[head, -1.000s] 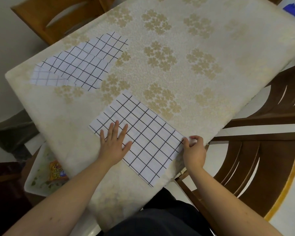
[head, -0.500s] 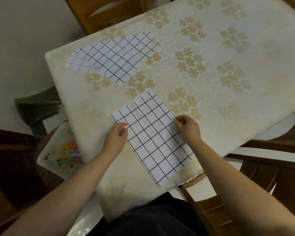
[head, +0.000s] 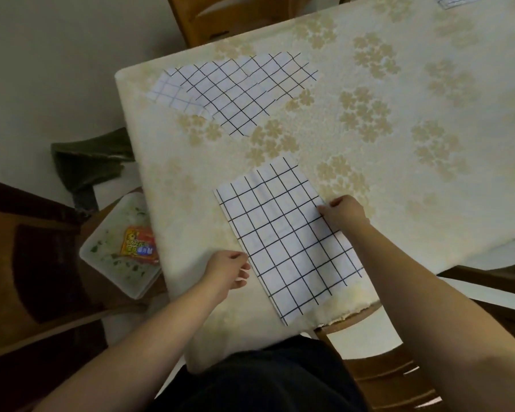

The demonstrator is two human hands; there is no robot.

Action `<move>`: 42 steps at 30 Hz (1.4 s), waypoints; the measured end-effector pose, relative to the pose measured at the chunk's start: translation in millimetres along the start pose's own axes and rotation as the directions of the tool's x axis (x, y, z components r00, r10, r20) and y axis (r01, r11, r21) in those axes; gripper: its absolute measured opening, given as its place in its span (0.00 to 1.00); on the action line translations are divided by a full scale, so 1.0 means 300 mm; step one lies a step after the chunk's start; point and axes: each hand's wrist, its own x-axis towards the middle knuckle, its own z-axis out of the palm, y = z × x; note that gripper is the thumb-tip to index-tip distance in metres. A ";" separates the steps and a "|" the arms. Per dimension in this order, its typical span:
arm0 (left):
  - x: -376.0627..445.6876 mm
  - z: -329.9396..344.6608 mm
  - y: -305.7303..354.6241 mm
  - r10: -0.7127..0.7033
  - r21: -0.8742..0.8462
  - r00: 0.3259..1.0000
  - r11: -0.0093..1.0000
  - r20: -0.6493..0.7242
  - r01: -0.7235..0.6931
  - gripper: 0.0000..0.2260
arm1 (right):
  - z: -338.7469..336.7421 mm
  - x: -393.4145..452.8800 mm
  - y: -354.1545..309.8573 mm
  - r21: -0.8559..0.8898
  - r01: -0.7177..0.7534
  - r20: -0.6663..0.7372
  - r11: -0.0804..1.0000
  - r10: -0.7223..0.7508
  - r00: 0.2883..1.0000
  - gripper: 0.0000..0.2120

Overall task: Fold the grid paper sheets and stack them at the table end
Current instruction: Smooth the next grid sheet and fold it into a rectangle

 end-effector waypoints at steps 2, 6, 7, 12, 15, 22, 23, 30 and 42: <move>0.001 0.012 0.007 -0.029 -0.070 0.999 0.997 0.023 0.030 0.08 | 0.003 0.002 0.004 -0.002 0.014 0.027 1.000 -0.014 1.000 0.17; 0.014 0.027 0.003 0.009 -0.068 1.000 0.998 0.030 -0.006 0.09 | 0.002 -0.011 0.015 -0.031 0.065 0.028 0.997 -0.064 0.998 0.17; 0.020 0.025 0.000 0.025 -0.035 1.000 0.999 0.017 -0.024 0.08 | 0.000 -0.017 0.016 -0.038 0.078 0.032 0.996 -0.077 0.996 0.16; 0.033 -0.009 0.002 0.097 0.008 0.993 0.995 -0.065 -0.096 0.07 | -0.005 -0.055 0.028 0.031 0.103 -0.003 0.994 -0.103 0.995 0.14; 0.021 -0.034 0.018 0.141 -0.014 0.987 0.990 -0.076 -0.143 0.06 | 0.003 -0.071 0.044 0.095 0.104 -0.028 0.990 -0.102 0.994 0.15; -0.051 -0.107 0.079 0.183 -0.143 0.982 0.974 0.042 -0.175 0.06 | 0.043 -0.120 0.043 0.018 0.135 -0.022 0.991 -0.135 0.991 0.16; -0.063 -0.117 0.089 0.193 -0.154 0.980 0.971 0.057 -0.183 0.06 | 0.043 -0.130 0.040 0.027 0.136 -0.028 0.990 -0.135 0.990 0.16; -0.089 -0.175 0.127 0.231 -0.233 0.965 0.952 0.121 -0.198 0.05 | 0.056 -0.195 0.022 0.316 0.108 0.033 0.942 -0.125 0.992 0.26; -0.108 -0.221 0.182 0.323 -0.110 0.944 0.938 -0.061 -0.328 0.07 | -0.018 -0.269 0.004 0.634 0.291 -0.084 0.716 -0.310 0.947 0.08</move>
